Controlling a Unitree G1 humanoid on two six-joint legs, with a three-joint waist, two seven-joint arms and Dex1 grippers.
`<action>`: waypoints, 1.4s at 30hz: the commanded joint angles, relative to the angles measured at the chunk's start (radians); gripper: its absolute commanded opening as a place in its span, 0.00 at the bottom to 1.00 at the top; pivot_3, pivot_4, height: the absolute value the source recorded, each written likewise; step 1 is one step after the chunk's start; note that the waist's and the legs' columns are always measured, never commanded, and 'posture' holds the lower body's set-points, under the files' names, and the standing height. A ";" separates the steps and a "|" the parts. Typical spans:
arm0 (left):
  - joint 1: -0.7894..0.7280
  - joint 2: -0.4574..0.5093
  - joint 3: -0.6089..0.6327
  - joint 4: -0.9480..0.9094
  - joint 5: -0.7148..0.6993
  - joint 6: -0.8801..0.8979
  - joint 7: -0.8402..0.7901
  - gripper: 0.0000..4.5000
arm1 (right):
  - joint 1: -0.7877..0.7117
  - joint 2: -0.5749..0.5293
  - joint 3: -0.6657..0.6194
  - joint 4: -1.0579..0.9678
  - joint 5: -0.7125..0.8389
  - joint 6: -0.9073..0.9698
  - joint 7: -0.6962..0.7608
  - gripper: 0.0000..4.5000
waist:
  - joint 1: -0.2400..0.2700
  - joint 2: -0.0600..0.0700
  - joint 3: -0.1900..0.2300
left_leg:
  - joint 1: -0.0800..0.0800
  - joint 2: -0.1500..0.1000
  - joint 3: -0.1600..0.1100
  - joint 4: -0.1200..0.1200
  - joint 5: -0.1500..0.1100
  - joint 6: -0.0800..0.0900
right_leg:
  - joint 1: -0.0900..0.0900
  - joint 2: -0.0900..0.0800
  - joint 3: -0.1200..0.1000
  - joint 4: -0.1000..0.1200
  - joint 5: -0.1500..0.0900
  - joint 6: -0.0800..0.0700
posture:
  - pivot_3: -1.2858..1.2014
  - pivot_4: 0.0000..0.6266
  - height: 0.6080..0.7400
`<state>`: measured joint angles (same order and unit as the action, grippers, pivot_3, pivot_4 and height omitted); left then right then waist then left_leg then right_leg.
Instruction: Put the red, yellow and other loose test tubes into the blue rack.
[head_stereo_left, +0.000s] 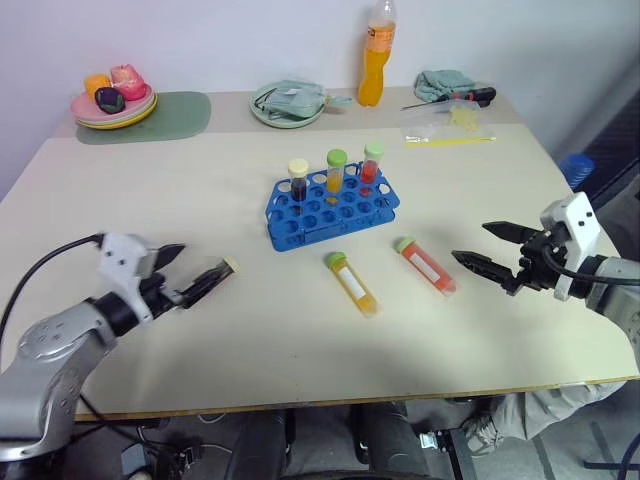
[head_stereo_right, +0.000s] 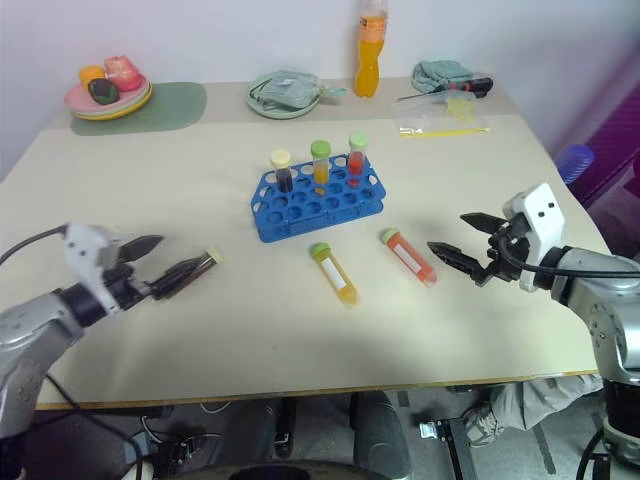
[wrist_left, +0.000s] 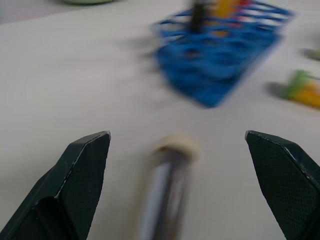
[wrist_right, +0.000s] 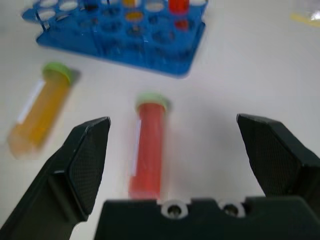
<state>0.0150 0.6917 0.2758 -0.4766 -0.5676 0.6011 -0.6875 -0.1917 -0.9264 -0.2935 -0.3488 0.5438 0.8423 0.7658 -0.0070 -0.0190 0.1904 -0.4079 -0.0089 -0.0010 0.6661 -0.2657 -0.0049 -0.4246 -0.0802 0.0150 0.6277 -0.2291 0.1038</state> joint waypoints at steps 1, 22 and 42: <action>-0.071 0.028 -0.138 -0.070 -0.016 -0.019 -0.112 0.99 | -0.125 -0.034 0.095 -0.107 0.049 0.289 -0.094 1.00 | -0.002 0.000 0.000 | 0.000 0.000 0.000 0.000 0.000 0.000 | 0.000 0.000 0.000 0.000 0.000 0.000 | 0.52 0.24 1.00; -0.036 0.023 -0.392 -0.127 0.126 -0.183 -0.224 0.99 | -0.788 0.129 0.663 0.340 0.139 0.772 -0.407 1.00 | -0.007 0.001 0.000 | -0.003 -0.001 0.000 -0.001 -0.001 0.002 | -0.002 -0.001 0.000 -0.003 0.000 0.001 | 0.52 0.24 1.00; 0.023 -0.001 -0.326 -0.086 0.124 -0.235 -0.160 1.00 | -0.658 0.072 0.588 0.077 -0.068 0.316 -0.266 0.16 | -0.004 0.002 0.001 | -0.003 -0.001 0.000 -0.001 -0.001 0.002 | -0.003 0.000 0.000 -0.002 0.001 0.002 | 0.52 0.24 1.00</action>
<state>0.0300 0.7036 -0.0952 -0.5627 -0.4433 0.3996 -0.8679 -0.8768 -0.8385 0.3706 -0.1721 0.5122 1.3393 0.4694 -0.0112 -0.0173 0.1911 -0.4109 -0.0095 -0.0013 0.6645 -0.2667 -0.0029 -0.4272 -0.0800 0.0145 0.6247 -0.2277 0.1068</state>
